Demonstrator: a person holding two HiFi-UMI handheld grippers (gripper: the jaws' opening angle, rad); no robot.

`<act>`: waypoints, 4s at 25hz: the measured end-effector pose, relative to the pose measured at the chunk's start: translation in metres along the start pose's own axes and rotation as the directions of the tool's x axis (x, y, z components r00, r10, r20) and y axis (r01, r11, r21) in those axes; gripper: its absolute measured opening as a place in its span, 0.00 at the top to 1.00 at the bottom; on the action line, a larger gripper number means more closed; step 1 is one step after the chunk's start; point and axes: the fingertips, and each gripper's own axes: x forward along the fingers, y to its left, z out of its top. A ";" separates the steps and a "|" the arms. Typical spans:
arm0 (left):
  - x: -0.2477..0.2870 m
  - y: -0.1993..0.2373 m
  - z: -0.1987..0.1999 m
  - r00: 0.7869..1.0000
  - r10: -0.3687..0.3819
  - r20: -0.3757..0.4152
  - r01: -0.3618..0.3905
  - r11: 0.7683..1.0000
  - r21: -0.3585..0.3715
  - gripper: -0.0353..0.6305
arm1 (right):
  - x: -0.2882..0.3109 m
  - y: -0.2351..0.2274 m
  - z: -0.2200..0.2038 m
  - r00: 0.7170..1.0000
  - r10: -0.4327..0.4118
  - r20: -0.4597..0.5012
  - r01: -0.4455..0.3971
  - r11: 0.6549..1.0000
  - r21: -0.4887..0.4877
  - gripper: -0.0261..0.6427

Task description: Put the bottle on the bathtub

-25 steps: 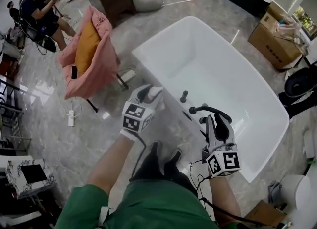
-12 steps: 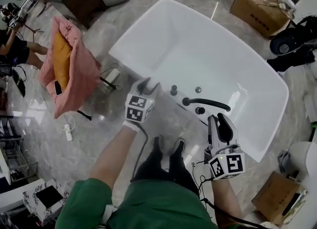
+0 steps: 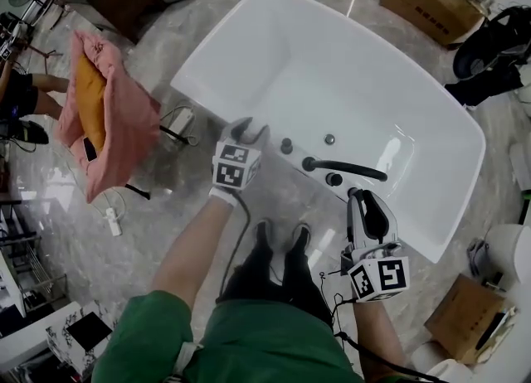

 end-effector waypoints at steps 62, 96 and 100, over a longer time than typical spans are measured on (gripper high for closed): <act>-0.295 -0.060 0.206 0.896 0.048 0.442 -0.045 0.999 -0.017 0.72 | -0.064 0.061 0.179 0.958 0.003 0.287 0.039 0.990 -0.138 0.81; -0.379 -0.100 0.261 0.796 0.151 0.586 -0.181 0.983 -0.008 0.74 | -0.140 0.035 0.244 0.902 0.049 0.428 0.053 0.973 -0.224 0.81; -0.377 -0.107 0.254 0.804 0.162 0.572 -0.187 0.982 -0.014 0.74 | -0.143 0.033 0.240 0.905 0.064 0.421 0.035 0.975 -0.221 0.81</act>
